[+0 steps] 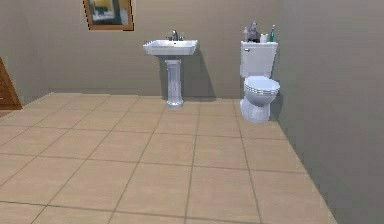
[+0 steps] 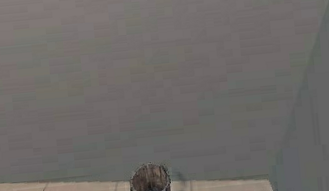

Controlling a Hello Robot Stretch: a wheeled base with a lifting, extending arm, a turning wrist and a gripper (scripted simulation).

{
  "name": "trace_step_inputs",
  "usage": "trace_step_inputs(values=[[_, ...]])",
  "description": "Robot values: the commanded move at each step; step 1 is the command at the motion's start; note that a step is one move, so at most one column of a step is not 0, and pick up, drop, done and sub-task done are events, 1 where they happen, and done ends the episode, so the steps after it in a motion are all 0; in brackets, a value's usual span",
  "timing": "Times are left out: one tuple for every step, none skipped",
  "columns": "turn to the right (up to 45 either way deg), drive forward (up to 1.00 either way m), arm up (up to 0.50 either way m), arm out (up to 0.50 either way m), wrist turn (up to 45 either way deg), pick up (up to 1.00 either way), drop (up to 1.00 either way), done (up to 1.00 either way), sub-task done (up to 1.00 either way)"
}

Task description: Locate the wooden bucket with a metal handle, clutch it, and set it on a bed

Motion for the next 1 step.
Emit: trace_step_inputs(values=[[0.0, 0.0, 0.0, 0.44, 0.0, 0.0, 0.0, 0.0, 0.0]])
